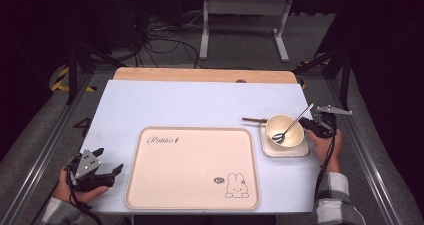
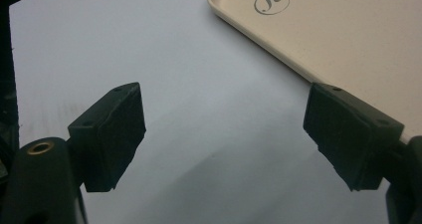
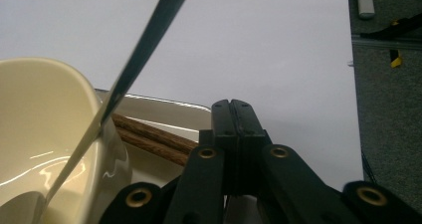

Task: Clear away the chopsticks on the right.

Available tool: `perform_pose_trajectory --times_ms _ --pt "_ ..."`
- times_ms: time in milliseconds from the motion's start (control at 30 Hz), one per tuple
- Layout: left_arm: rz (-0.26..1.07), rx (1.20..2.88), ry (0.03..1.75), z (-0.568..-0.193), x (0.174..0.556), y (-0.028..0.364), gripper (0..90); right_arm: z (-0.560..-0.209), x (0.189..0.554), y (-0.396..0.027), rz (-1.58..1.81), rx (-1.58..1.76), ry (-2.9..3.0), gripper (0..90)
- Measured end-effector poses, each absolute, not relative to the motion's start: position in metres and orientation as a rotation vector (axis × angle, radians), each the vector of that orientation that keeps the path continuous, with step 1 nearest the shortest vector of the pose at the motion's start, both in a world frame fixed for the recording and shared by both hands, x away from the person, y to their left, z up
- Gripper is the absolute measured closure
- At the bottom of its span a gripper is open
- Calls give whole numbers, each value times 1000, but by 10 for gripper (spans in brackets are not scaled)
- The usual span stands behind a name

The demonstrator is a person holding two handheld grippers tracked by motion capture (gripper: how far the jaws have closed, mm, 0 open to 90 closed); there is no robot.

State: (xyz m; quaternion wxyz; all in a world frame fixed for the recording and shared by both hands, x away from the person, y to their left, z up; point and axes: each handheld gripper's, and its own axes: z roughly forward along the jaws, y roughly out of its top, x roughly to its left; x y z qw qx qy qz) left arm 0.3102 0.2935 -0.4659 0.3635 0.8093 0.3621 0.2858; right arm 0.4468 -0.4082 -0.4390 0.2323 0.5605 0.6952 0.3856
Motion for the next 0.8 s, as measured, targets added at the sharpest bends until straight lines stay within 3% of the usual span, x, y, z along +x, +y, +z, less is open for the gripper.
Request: perform_pose_trajectory --times_ms 800 --pt "723 2098 912 -464 309 293 174 -436 430 -415 1061 1534 1981 900"
